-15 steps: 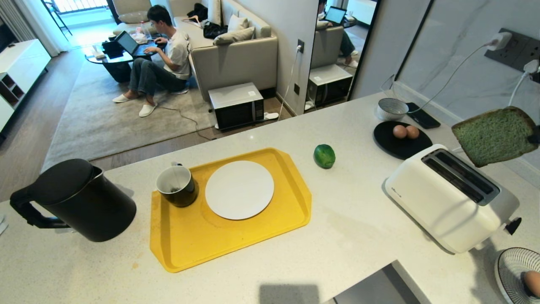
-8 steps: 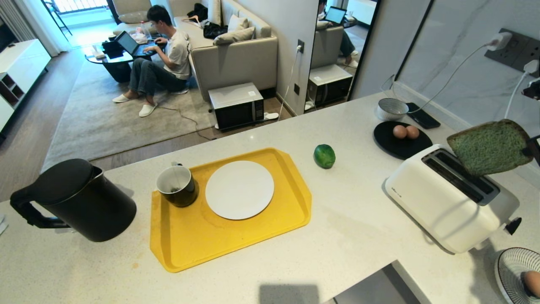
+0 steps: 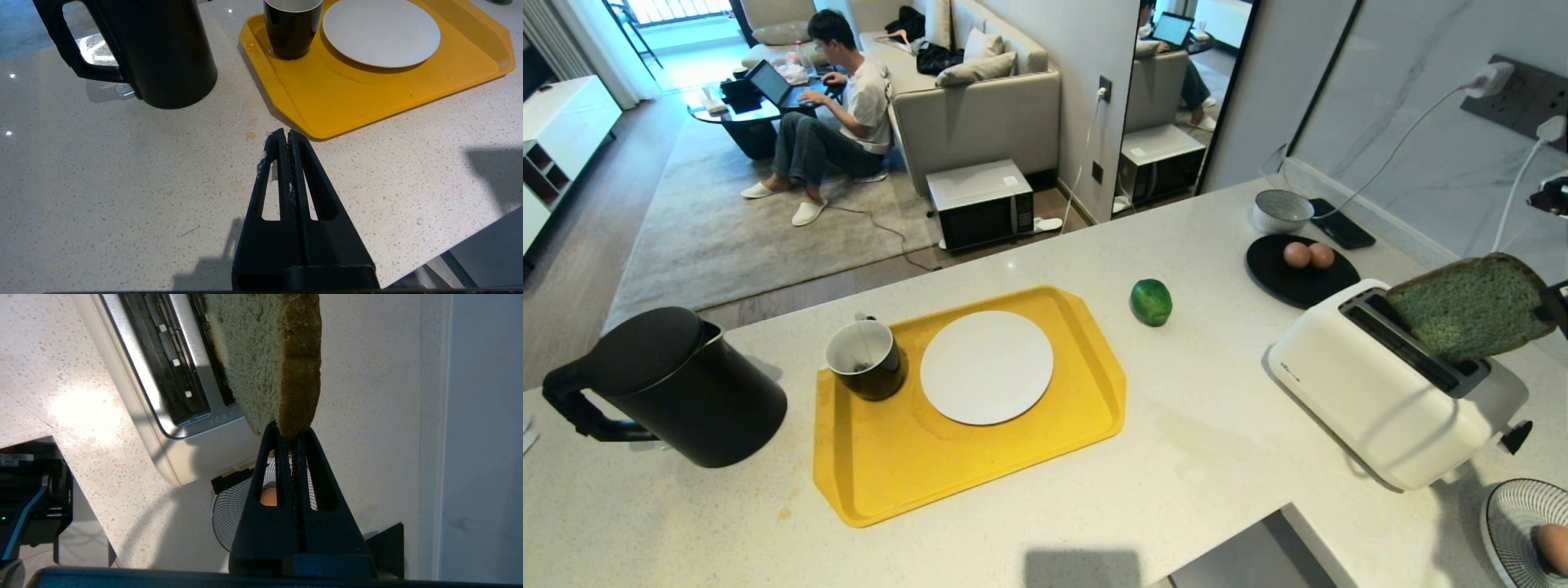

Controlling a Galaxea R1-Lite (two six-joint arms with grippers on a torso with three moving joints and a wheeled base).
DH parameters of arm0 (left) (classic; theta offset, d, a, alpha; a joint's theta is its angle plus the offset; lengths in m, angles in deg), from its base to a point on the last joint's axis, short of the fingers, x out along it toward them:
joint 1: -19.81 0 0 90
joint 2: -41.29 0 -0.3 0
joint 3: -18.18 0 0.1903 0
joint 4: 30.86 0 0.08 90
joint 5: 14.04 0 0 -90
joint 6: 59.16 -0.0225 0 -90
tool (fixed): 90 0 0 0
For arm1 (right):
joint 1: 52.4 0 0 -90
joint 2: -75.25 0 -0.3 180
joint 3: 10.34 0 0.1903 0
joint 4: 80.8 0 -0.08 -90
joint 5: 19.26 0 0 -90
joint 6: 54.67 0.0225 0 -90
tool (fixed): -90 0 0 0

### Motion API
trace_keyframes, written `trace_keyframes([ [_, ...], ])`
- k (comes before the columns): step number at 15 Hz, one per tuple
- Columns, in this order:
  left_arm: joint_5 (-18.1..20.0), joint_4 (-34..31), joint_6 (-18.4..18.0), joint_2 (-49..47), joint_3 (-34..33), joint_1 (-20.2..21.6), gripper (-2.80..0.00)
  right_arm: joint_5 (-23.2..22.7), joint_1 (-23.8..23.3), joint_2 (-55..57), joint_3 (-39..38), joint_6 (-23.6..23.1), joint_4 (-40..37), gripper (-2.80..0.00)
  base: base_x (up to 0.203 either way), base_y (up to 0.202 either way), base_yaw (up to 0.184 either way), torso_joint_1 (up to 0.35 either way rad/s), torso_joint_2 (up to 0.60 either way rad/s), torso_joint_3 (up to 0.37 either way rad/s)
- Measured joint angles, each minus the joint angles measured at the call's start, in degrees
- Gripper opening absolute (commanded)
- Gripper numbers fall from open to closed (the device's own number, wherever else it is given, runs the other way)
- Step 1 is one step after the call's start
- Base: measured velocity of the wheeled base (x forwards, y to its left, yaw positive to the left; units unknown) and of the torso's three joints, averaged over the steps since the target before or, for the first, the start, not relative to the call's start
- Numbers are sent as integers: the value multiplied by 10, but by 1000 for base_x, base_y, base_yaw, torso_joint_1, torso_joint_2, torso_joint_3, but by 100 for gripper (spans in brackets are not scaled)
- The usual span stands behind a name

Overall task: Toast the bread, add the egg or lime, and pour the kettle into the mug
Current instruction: Put the bread slices in the toaster

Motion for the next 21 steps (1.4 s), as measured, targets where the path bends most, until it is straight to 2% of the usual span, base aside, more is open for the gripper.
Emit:
trace_keyframes([
  [15, 0, 0, 0, 0, 0, 0, -280, -20, -8, 37, 6, -44, 11, -280, 0, 0, 0, 0, 0, 0],
  [16, 0, 0, 0, 0, 0, 0, -280, -20, -8, 40, 7, -49, 11, 0, 0, 0, 0, 0, 0, 0],
  [21, 0, 0, 0, 0, 0, 0, -280, -21, -8, 42, 5, -48, 11, 0, 0, 0, 0, 0, 0, 0],
])
